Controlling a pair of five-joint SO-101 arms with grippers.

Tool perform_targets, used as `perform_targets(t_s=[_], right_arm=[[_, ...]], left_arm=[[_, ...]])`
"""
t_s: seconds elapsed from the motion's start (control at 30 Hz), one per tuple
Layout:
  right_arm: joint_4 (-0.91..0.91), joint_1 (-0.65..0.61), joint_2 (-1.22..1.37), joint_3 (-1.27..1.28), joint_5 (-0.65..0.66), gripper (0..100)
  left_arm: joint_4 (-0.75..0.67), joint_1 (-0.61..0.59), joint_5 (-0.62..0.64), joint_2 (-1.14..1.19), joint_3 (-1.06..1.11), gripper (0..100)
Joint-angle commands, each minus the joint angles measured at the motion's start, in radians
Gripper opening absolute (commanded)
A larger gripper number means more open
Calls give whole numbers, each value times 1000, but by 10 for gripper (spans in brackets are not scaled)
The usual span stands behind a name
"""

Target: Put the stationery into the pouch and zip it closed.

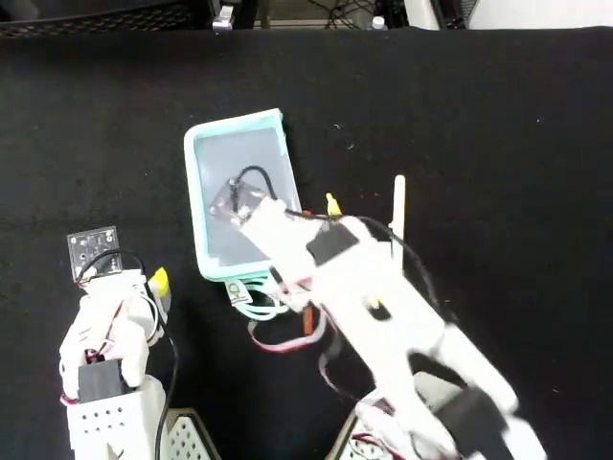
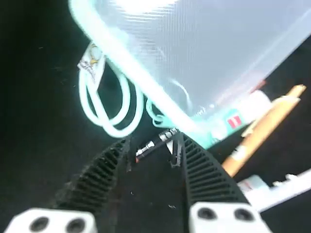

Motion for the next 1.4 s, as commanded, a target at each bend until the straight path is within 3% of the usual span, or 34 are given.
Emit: perform_targets(t_s=[0.0,0.23,0.5,0.77,1.0,1.37], right_arm=[[-23,-46,151,-91,-51,119],[-55,-186,209,-107,-71,24],[-272,-72,259,-119,-71,26],[-229,55,412,-232,-71,221],[-123,-6,355,-239,-72,229],[-255,-38,255,-237,-377,229]], left_arm=[[-23,-7,14,3,12,217],[-23,-5,14,3,12,217],[-21,-5,14,3,12,217],[-21,-4,14,3,12,217],[-21,-4,14,3,12,217],[-20,-2,14,3,12,217]])
